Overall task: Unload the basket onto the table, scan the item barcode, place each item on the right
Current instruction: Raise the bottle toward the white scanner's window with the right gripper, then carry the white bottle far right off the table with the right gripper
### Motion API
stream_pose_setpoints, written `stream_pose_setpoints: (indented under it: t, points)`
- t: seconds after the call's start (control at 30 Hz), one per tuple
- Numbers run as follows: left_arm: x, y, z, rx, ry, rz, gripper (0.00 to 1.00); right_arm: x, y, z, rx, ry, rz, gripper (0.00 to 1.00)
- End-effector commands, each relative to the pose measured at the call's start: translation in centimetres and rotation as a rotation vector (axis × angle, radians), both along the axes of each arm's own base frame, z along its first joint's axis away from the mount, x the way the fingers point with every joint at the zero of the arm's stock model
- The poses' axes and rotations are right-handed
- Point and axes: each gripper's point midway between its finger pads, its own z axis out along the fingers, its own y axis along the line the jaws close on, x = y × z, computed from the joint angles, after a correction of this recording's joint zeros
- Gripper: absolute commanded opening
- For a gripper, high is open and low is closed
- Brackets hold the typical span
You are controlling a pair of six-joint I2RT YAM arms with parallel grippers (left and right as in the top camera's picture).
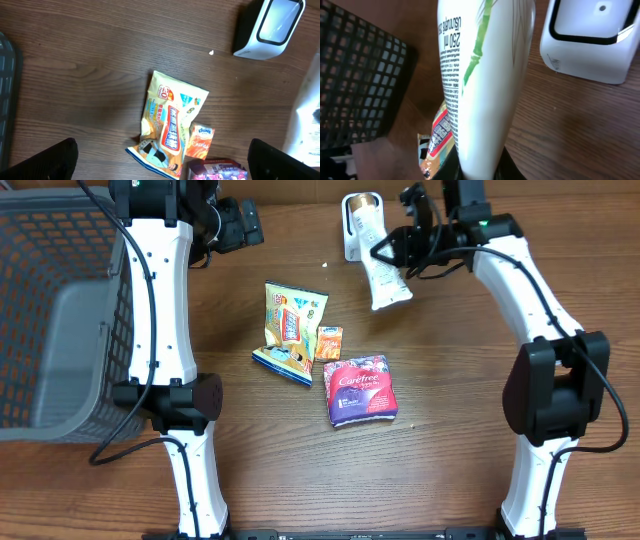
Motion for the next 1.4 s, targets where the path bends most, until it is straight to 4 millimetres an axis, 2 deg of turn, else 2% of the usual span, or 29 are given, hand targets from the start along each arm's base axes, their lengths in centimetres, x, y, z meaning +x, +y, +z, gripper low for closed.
stream_pose_setpoints:
  t: [0.0,0.07,0.17,0.23,0.3,0.33,0.37,0.43,0.5,0.53,0.6,0.7,0.87,0.93,1.37]
  points:
    - [-0.1,0.0,0.6,0.003,-0.014,-0.001,1.00,0.3,0.3,3.3,0.080,-0.048,0.028,0.04]
    - [-0.1,0.0,0.6,0.003,-0.014,-0.001,1.00,0.7,0.1,2.9,0.048,-0.055,0.006,0.04]
    - [-0.1,0.0,0.6,0.002,-0.014,-0.001,1.00,2.0,-1.0,1.2,-0.098,-0.077,-0.092,0.04]
    - [-0.1,0.0,0.6,0.002,-0.014,-0.001,0.99,3.1,-2.4,0.1,-0.235,-0.098,-0.195,0.04]
    - [-0.1,0.0,0.6,0.002,-0.014,-0.001,0.99,4.5,-4.8,-0.5,-0.448,-0.151,-0.339,0.04]
    - [-0.1,0.0,0.6,0.002,-0.014,-0.001,0.99,4.9,-5.7,-0.5,-0.517,-0.172,-0.388,0.04]
    - [-0.1,0.0,0.6,0.002,-0.015,-0.001,1.00,5.7,-7.4,0.1,-0.658,-0.233,-0.496,0.04]
    - [-0.1,0.0,0.6,0.002,-0.014,-0.001,1.00,6.4,-8.4,1.5,-0.807,-0.336,-0.582,0.04]
    - [-0.1,0.0,0.6,0.002,-0.014,-0.001,1.00,7.1,-8.0,2.8,-0.909,-0.444,-0.589,0.04]
    - [-0.1,0.0,0.6,0.002,-0.014,-0.001,0.99,7.6,-7.1,3.7,-0.963,-0.517,-0.573,0.04]
    - [-0.1,0.0,0.6,0.002,-0.014,-0.001,0.99,8.2,-5.6,4.1,-1.013,-0.599,-0.547,0.04]
    - [-0.1,0.0,0.6,0.002,-0.014,-0.001,1.00,8.9,-4.3,2.7,-1.061,-0.639,-0.503,0.04]
    - [-0.1,0.0,0.6,0.002,-0.014,-0.001,1.00,9.4,-5.3,-1.6,-1.286,-0.633,-0.438,0.04]
    - [-0.1,0.0,0.6,0.002,-0.014,-0.001,1.00,9.3,-5.4,-2.6,-1.394,-0.639,-0.401,0.04]
    - [-0.1,0.0,0.6,0.002,-0.014,-0.001,0.99,9.2,-1.1,-1.3,-1.372,-0.755,-0.372,0.04]
